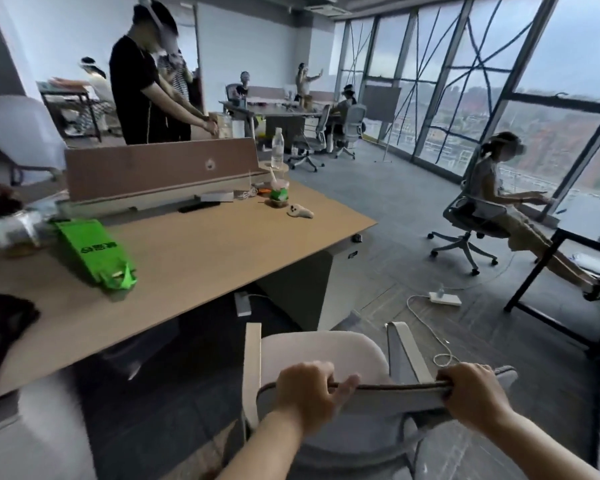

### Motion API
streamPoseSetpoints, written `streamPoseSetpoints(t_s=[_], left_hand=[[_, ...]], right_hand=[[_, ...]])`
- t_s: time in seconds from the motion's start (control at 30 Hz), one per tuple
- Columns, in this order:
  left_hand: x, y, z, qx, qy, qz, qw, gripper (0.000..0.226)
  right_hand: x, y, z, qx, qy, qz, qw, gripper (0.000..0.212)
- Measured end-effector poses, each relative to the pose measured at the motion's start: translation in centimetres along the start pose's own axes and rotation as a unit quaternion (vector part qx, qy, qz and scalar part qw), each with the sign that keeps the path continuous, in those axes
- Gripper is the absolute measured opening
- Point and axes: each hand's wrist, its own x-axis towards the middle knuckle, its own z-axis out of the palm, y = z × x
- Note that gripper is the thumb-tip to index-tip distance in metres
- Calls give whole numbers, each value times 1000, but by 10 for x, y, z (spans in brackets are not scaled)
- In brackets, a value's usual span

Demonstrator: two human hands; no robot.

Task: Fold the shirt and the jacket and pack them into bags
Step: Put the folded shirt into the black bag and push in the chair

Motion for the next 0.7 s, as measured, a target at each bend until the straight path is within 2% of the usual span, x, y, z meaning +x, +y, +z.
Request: streamPoseSetpoints(t_s=[0.07, 0.13, 0.27, 0.57, 0.7], left_hand=[[-15, -7, 3, 4, 97, -32, 995, 65], [-23, -15, 3, 17, 130, -71, 989, 59], [-35, -42, -10, 44, 148, -132, 979, 50], [-47, -93, -32, 94, 224, -193, 951, 47], [-40, -115, -43, 112, 230, -227, 940, 45]], right_hand=[[-1, -14, 3, 12, -5, -21, 1000, 23], [1, -29, 3, 2, -1, -46, 999, 18], [9, -70, 2, -23, 0, -88, 996, 21], [51, -136, 11, -11, 26, -180, 983, 21], [78, -164, 16, -6, 29, -221, 975, 21]])
